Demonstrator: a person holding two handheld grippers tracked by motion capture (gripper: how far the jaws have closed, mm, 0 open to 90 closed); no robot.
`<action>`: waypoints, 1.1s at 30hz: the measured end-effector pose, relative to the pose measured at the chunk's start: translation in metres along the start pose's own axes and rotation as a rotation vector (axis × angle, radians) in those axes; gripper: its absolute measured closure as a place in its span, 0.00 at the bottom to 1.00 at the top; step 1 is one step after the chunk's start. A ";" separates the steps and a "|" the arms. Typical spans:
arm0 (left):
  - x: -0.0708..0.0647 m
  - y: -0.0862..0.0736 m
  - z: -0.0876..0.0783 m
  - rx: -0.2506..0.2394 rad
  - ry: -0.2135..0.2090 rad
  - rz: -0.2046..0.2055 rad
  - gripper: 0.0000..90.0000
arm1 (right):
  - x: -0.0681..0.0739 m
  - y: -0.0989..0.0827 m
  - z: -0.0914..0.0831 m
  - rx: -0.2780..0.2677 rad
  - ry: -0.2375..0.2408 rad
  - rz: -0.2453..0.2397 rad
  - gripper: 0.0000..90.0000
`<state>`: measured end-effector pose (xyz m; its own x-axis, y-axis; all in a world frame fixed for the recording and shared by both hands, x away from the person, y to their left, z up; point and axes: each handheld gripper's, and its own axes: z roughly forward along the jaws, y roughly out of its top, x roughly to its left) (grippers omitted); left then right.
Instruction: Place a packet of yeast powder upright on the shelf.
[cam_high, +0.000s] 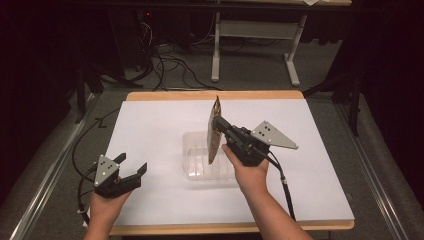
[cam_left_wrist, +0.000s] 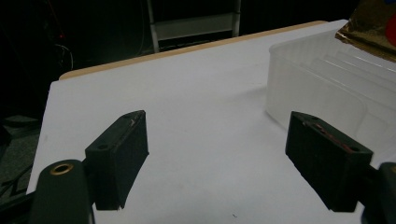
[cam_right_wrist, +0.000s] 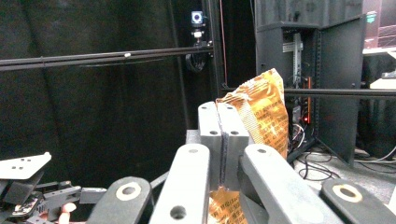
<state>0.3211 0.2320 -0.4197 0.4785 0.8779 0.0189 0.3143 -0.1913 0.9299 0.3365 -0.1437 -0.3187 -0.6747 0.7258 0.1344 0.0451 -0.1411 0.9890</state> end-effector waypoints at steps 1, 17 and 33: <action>0.000 0.000 -0.001 -0.001 0.001 -0.001 0.24 | 0.001 -0.001 0.002 0.002 0.002 0.000 1.00; 0.007 -0.007 -0.017 -0.001 0.038 -0.019 0.24 | 0.015 -0.010 0.034 0.027 0.047 0.009 1.00; 0.007 -0.008 -0.020 -0.001 0.037 -0.025 0.24 | 0.022 -0.023 0.051 0.063 0.058 0.010 1.00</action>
<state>0.3056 0.2479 -0.4200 0.4395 0.8982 0.0092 0.3246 -0.1684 0.9307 0.3584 -0.0902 -0.3358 -0.7153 0.6841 0.1425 0.0970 -0.1047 0.9898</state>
